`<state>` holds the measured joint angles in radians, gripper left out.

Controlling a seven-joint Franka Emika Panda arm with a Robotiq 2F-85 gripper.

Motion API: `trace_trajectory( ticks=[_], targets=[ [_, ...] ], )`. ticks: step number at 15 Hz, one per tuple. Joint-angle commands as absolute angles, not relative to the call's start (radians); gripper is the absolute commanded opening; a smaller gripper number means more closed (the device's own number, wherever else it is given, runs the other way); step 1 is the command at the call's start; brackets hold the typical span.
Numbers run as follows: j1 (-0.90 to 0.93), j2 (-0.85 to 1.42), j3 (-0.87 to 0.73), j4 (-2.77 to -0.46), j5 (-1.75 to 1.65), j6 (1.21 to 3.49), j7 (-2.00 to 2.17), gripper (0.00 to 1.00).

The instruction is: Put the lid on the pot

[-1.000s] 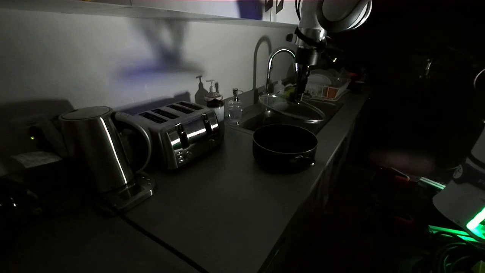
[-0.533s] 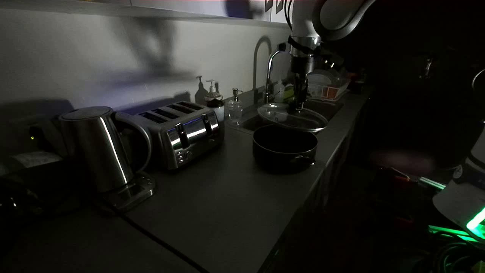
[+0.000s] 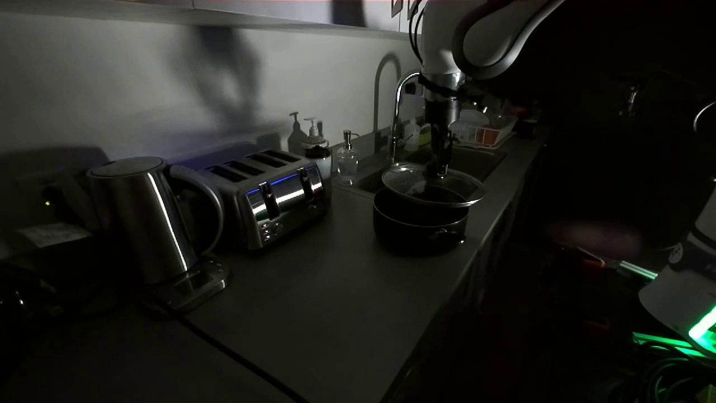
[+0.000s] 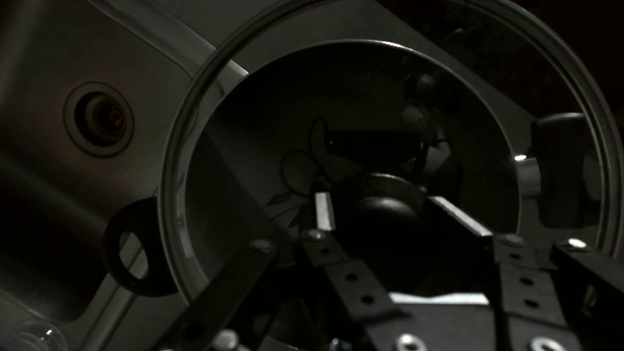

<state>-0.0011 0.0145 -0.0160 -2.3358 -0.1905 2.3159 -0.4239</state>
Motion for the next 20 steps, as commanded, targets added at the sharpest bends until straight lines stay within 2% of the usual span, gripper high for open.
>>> trace_trajectory(
  ticks=[1, 20],
  targets=[
    [0.0, 0.052, -0.008, -2.285, -0.218, 2.286, -0.397, 0.25],
    [-0.004, 0.157, -0.006, -2.21, -0.216, 2.286, -0.399, 0.25]
  ],
)
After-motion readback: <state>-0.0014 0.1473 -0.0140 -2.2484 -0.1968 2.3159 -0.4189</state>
